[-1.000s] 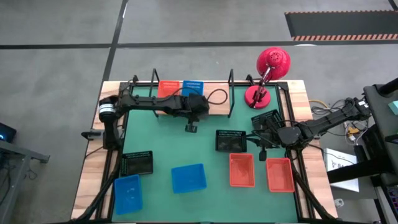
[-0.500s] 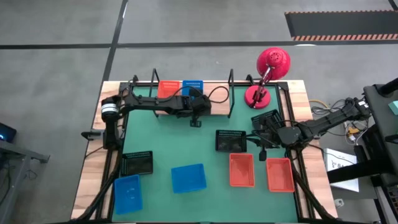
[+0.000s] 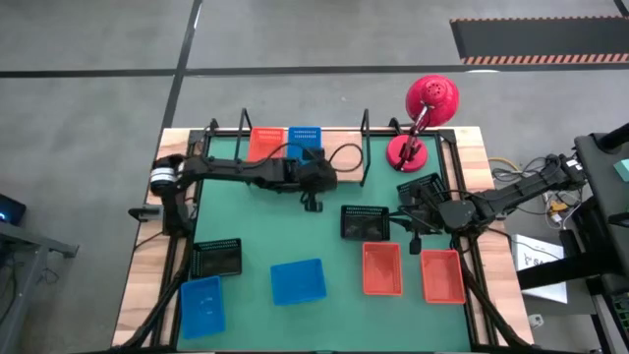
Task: Stack baskets on shelf by color
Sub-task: Put the middle black basket on the shelf
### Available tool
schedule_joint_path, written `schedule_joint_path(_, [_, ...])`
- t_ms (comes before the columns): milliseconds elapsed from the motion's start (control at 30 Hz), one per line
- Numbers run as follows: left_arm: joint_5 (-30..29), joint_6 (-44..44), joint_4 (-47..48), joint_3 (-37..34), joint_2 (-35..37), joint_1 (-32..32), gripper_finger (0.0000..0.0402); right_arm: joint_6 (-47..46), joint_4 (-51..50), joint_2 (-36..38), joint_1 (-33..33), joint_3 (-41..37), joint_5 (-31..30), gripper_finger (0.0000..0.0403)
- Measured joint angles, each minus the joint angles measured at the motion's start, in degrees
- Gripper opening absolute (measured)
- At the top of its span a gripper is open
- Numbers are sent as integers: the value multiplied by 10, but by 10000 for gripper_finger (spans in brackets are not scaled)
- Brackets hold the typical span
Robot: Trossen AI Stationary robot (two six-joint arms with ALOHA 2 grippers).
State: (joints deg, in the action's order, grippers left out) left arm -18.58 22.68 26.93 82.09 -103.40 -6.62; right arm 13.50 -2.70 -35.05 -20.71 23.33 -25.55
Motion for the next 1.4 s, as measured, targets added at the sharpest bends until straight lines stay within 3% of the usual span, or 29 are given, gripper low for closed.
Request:
schedule_joint_path(300, [21,-11,-90,-57,60,123,0,-18,1,-20,0,0,45,9])
schedule_joint_path(533, [9,-8,-188,-145,145,172,0,-65,-23,-93,-1,49,48,33])
schedule_joint_path(967, [-44,7,-368,-321,297,171,0,-37,-346,-256,0,220,45,125])
schedule_joint_path(1233, [-45,8,-431,-381,349,171,0,-22,-534,-346,12,291,46,148])
schedule_joint_path(1400, [-45,21,-432,-389,357,171,0,29,-555,-392,16,301,47,145])
